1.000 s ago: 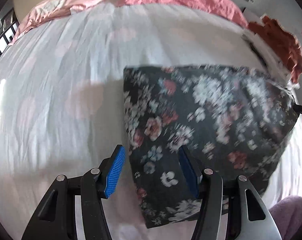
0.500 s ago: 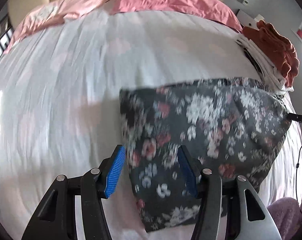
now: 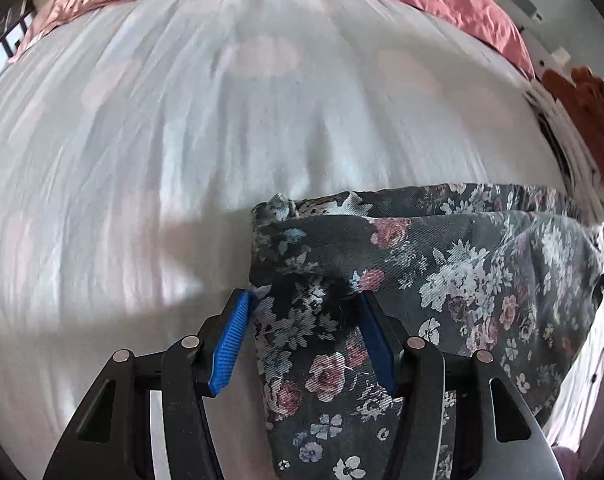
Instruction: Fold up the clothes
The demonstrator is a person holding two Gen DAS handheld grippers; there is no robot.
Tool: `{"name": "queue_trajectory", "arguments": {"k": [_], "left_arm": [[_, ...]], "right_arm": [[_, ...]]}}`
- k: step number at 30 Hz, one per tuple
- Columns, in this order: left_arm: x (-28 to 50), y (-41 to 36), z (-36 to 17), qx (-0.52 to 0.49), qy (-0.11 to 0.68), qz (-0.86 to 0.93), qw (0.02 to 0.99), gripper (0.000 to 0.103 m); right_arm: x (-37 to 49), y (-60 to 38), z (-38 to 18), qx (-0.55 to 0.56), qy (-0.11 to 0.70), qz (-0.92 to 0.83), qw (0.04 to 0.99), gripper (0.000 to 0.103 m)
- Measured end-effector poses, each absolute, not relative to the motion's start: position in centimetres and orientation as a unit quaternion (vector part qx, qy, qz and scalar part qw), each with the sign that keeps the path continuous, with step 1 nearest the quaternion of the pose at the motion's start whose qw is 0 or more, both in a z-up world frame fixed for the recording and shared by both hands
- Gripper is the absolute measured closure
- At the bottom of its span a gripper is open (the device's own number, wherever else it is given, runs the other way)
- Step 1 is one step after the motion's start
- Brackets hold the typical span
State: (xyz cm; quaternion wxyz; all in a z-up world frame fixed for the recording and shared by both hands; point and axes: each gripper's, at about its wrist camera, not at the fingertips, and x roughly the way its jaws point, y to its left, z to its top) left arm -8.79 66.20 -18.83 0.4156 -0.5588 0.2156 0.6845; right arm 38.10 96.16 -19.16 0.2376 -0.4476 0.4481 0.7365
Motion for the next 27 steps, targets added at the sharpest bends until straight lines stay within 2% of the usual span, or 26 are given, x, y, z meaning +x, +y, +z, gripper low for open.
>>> {"name": "queue_trajectory", "arguments": {"k": [8,11,14,17,21,27], "left_arm": [[-7.6,63.0,-16.4,-0.564,0.218,0.681,0.413,0.046],[-7.3,61.7,-16.0,-0.566,0.209,0.683,0.412,0.046],[-7.2,60.5,-16.0,-0.572,0.191,0.685,0.409,0.046],[-6.6,58.8,-16.4,-0.579,0.180,0.683,0.407,0.046],[-5.7,57.9,-16.7,-0.579,0.179,0.678,0.416,0.046],[-4.6,58.0,-15.8,-0.571,0.176,0.679,0.426,0.046]], "right_arm": [[38.2,96.5,-22.1,-0.443,0.489,0.726,0.192,0.045],[37.6,96.6,-22.3,-0.450,0.479,0.730,0.186,0.048],[36.7,96.4,-22.2,-0.461,0.466,0.732,0.186,0.055],[36.3,95.9,-22.1,-0.464,0.466,0.731,0.183,0.068],[36.4,95.9,-22.2,-0.455,0.486,0.723,0.183,0.077],[36.8,95.9,-20.8,-0.433,0.516,0.716,0.183,0.085]]}}
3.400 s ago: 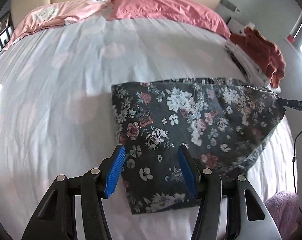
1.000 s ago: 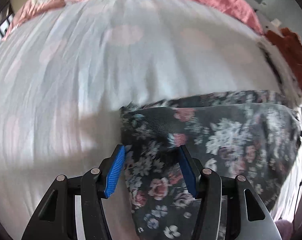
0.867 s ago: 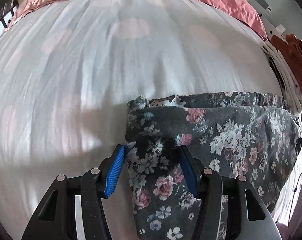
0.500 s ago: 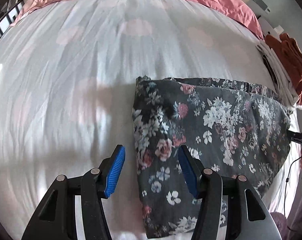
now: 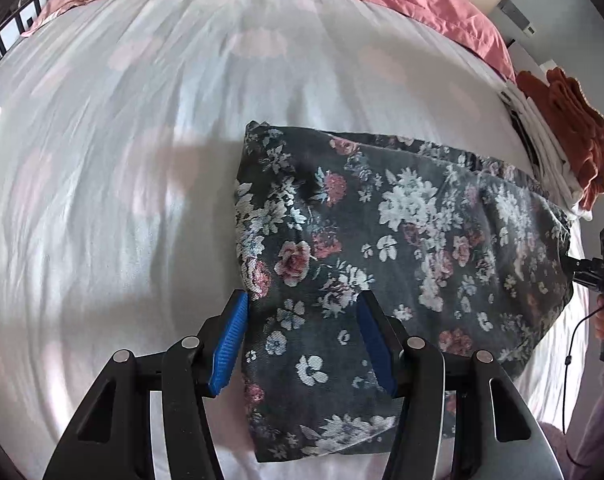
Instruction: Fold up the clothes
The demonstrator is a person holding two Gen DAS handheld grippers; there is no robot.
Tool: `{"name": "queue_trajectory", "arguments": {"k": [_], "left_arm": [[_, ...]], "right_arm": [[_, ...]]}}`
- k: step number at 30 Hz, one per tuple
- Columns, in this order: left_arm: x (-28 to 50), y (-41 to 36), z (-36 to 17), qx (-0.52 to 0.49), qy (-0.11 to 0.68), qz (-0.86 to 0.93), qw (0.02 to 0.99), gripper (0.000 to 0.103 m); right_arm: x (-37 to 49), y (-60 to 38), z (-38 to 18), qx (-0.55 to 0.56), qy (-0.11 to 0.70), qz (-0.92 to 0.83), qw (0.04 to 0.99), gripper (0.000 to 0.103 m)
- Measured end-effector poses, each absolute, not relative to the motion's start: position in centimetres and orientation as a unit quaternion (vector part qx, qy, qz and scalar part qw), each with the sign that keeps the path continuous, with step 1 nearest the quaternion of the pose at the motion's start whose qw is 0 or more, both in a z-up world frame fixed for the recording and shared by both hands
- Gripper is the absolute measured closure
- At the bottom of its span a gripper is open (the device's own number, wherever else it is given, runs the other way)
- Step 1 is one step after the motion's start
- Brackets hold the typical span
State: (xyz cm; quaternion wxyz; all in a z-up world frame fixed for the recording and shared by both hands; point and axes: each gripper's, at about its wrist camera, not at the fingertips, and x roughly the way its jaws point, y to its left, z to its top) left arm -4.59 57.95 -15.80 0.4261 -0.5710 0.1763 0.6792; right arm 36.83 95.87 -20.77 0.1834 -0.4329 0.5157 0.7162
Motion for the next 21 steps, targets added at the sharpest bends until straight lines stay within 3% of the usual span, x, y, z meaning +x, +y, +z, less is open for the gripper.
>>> {"name": "queue_trajectory", "arguments": {"k": [10,21], "left_arm": [[-5.1,57.4,-13.3,-0.567,0.138,0.671,0.458,0.046],[-3.7,59.9,-13.4,-0.561,0.132,0.658,0.484,0.046]], "right_arm": [[33.6,93.4,-12.9,-0.416,0.500,0.736,0.190,0.086],[24.0,85.9,-4.4,-0.429,0.419,0.777,0.192,0.087]]}}
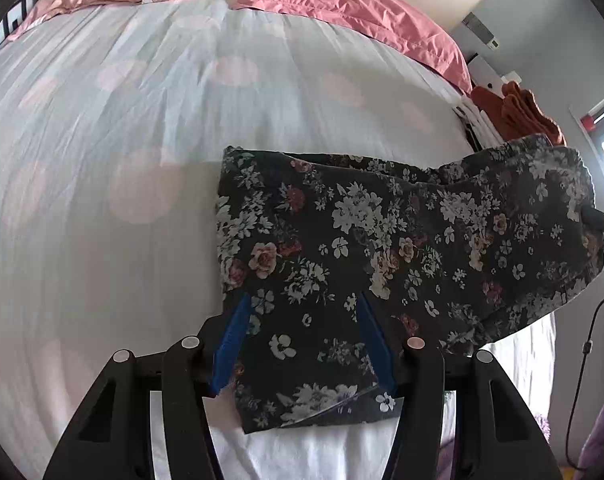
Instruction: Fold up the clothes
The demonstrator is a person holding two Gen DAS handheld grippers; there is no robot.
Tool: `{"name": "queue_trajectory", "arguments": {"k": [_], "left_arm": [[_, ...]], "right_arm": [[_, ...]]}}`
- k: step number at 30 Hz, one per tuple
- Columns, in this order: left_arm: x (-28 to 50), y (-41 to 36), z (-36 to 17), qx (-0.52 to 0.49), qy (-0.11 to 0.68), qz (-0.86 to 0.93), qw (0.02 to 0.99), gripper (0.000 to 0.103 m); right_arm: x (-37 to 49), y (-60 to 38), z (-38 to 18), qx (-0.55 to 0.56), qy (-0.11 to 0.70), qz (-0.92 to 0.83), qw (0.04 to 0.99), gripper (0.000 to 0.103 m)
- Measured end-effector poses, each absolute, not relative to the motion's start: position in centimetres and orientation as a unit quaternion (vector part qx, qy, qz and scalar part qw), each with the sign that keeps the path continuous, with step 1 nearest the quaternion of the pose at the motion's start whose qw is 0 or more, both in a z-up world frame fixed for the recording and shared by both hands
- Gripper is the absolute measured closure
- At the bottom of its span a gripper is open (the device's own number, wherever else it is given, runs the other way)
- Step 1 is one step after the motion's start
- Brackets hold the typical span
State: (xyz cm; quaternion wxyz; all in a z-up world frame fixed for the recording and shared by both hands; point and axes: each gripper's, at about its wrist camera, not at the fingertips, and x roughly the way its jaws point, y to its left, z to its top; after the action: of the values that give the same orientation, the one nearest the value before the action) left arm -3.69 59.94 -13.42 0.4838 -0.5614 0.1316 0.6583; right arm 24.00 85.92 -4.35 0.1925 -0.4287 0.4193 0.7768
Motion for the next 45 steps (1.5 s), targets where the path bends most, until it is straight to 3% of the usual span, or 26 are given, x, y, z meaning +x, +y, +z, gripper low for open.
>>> {"name": "queue_trajectory", "arguments": {"k": [10,21,25,27,38,45], "left_arm": [[-6.6,56.8,-12.6,-0.574,0.076,0.650,0.492,0.046],[-8.4,56.1,-14.2,-0.595,0.065,0.641,0.480,0.046],[-8.7,56.1,-14.7,-0.602,0.063,0.635,0.481,0.046],[-8.8,56.2,-14.8,-0.604,0.062,0.632,0.482,0.046],[-8.3,57.2,-14.5,-0.601,0.046,0.625,0.497,0.046],[-6.2,58.8,-16.8,-0.603,0.095,0.616,0.498,0.047]], "right_arm": [[13.2,77.7,-3.8,-0.461,0.366,0.793,0.158,0.087],[3.7,69.6,-13.1,-0.539,0.303,0.771,0.152,0.087],[2.5,68.1,-16.9,-0.555,0.293,0.762,0.163,0.086],[2.3,67.6,-17.4,-0.553,0.287,0.765,0.165,0.080],[6.2,65.1,-13.1,-0.492,0.253,0.812,0.186,0.076],[7.0,64.9,-15.3,-0.484,0.270,0.809,0.196,0.076]]}}
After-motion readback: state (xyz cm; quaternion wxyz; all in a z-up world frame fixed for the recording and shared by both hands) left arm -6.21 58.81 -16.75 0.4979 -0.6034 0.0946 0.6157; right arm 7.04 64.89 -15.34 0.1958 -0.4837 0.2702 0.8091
